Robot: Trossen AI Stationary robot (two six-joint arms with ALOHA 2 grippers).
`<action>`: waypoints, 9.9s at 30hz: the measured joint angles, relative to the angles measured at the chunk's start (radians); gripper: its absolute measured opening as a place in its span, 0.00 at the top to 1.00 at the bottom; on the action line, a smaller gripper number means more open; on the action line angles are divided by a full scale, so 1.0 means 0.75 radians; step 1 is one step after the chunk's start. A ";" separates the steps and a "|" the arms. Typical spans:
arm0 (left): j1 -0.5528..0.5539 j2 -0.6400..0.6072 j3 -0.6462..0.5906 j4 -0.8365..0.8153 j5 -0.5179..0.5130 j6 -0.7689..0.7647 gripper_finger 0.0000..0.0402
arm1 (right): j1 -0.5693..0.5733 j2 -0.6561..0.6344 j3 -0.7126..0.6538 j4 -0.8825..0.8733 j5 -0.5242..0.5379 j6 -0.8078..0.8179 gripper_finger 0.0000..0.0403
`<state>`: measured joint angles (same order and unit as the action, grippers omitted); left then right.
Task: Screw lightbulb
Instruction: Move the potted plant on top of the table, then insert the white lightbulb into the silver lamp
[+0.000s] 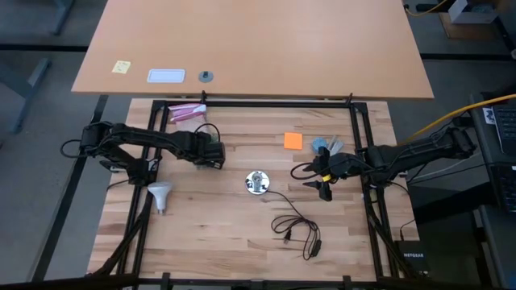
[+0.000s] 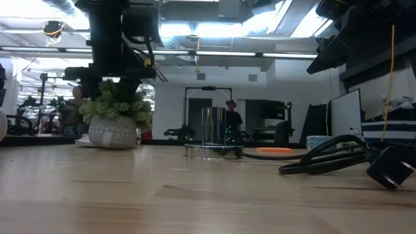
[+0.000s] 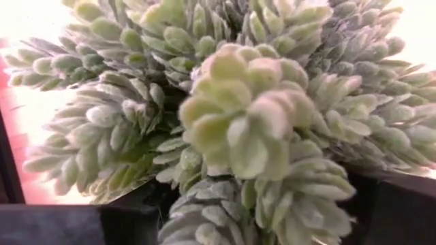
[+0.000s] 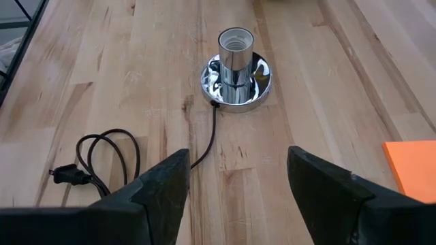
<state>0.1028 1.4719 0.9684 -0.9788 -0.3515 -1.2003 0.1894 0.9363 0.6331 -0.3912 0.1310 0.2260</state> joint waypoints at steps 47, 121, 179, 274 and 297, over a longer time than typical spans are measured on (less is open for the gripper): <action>0.046 -0.002 0.002 0.364 -0.082 0.280 0.94 | -0.001 0.000 0.001 0.000 0.105 -0.001 0.39; 0.560 0.121 0.038 0.903 -0.054 0.763 0.65 | 0.000 0.001 0.000 -0.001 0.115 0.000 0.39; -0.807 -0.427 0.040 -0.256 0.336 -0.861 0.65 | 0.000 0.000 -0.001 -0.001 0.114 0.051 0.39; -1.169 0.027 -0.106 -0.308 0.752 -1.259 0.65 | 0.000 0.000 -0.001 -0.001 0.114 0.050 0.39; -1.238 0.027 -0.106 -0.309 0.606 -1.484 0.65 | 0.000 0.000 0.000 -0.001 0.114 0.050 0.39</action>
<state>-0.8257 1.4921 0.8890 -1.2102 0.1032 -2.3135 0.1894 0.9364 0.6327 -0.3923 0.2169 0.2637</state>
